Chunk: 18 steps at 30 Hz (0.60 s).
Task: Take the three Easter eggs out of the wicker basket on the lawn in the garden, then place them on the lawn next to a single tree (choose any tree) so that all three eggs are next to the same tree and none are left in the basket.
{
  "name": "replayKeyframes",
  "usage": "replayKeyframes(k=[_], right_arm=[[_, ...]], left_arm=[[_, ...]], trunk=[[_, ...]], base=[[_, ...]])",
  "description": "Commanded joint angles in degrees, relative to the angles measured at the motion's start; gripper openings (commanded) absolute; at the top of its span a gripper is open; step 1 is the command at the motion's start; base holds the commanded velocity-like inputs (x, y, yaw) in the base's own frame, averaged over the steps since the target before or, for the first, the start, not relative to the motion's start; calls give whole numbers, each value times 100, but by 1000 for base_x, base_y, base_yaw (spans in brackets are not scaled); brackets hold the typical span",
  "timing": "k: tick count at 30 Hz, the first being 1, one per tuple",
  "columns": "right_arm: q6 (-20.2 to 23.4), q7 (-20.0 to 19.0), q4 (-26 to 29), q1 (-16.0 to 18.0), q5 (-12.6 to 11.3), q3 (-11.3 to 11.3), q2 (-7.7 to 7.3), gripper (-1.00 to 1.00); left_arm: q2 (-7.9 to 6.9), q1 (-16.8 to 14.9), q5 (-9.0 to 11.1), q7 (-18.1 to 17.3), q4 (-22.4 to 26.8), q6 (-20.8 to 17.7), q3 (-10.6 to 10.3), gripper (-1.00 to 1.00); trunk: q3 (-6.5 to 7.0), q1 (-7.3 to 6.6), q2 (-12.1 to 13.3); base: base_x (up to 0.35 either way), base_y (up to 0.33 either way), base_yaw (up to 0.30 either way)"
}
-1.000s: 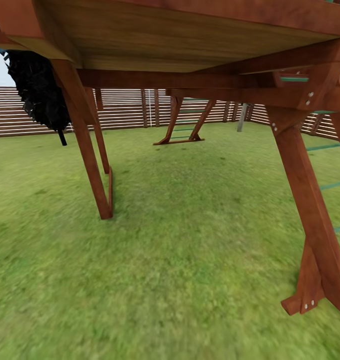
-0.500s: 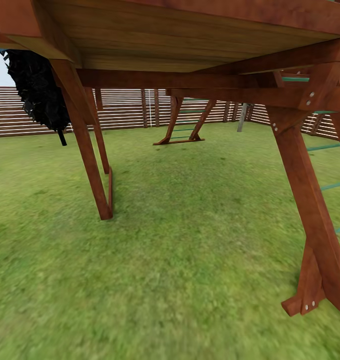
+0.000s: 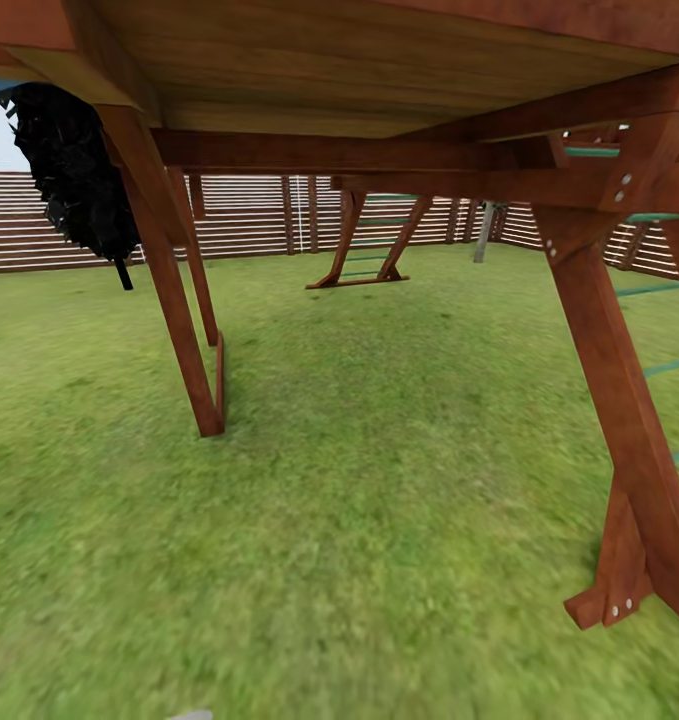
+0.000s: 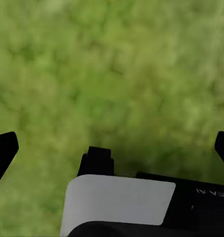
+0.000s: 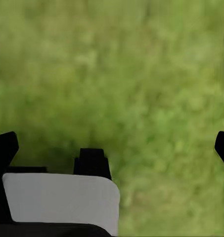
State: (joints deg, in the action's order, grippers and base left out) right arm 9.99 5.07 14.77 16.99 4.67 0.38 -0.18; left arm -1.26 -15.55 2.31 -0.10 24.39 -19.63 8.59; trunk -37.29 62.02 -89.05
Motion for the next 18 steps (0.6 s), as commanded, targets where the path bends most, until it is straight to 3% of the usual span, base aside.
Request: replayKeyframes(k=[1, 4, 5, 9, 10, 13, 18], right_arm=[[89, 17, 23, 90, 48, 0, 4, 100], [188, 29, 4, 484, 30, -2, 9, 100], [178, 32, -10, 559, 22, -4, 7, 100], [-96, -3, -32, 674, 52, -1, 18, 100], [-436, -17, -43, 683, 63, 10, 23, 100], [-875, -29, -150, 690, 75, 19, 26, 100], [-1018, -32, -308, 674, 64, 15, 19, 100]], left_arm=[[-5, -41, 132, 0, 124, -56, 20, 100], [-38, -188, 572, -4, 375, -33, 20, 100], [-39, -206, 625, 1, 400, 1, 17, 100], [-24, -234, 717, 9, 441, 362, 10, 100], [-7, -236, 722, 9, 435, 533, 8, 100], [13, -238, 726, -11, 410, 699, -1, 100], [75, -238, 711, -15, 32, 751, -31, 100]], trunk=[[-25, 22, -44], [-79, 88, -165], [-97, 110, -205], [-168, 198, -365], [-186, 220, -405], [-240, 286, -526], [-330, 396, -726]], base=[[0, 0, 0], [0, 0, 0], [0, 0, 0], [0, 0, 0], [0, 0, 0], [0, 0, 0], [2, 0, 0]])
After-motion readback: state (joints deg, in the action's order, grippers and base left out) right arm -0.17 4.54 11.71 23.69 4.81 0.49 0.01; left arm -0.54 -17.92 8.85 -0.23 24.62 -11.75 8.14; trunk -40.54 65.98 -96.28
